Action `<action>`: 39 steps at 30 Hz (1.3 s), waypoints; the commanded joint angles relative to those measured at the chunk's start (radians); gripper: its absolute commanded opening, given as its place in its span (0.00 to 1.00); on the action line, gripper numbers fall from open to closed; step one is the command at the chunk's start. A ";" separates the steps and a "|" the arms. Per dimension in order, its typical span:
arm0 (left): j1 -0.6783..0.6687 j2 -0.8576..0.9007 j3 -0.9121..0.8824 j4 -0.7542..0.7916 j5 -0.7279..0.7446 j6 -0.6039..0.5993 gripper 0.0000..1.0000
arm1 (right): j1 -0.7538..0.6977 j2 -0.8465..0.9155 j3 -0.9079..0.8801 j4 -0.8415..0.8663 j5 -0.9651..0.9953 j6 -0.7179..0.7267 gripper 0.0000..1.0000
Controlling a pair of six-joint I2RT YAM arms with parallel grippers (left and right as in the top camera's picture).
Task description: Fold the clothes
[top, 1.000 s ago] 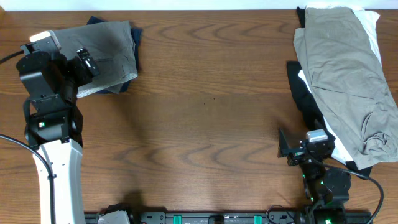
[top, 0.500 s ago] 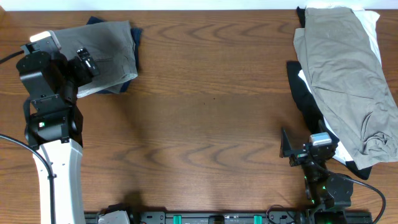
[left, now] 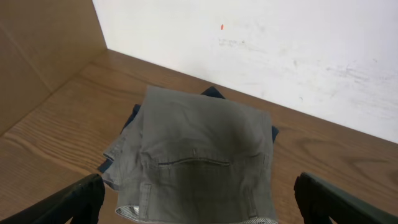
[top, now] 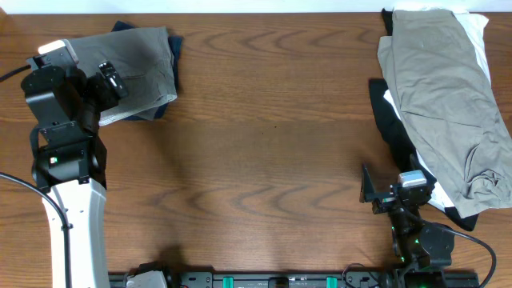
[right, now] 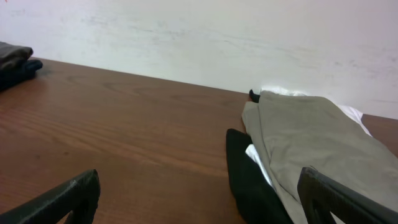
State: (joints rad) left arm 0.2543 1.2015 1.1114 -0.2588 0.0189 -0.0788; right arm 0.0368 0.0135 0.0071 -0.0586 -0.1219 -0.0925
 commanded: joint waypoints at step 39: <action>-0.117 -0.908 -1.008 0.322 0.156 -0.005 0.98 | -0.008 -0.004 -0.002 -0.005 0.002 -0.013 0.99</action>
State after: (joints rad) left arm 0.1566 0.3653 0.1471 0.0540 0.1596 -0.0788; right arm 0.0368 0.0135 0.0071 -0.0589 -0.1215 -0.0925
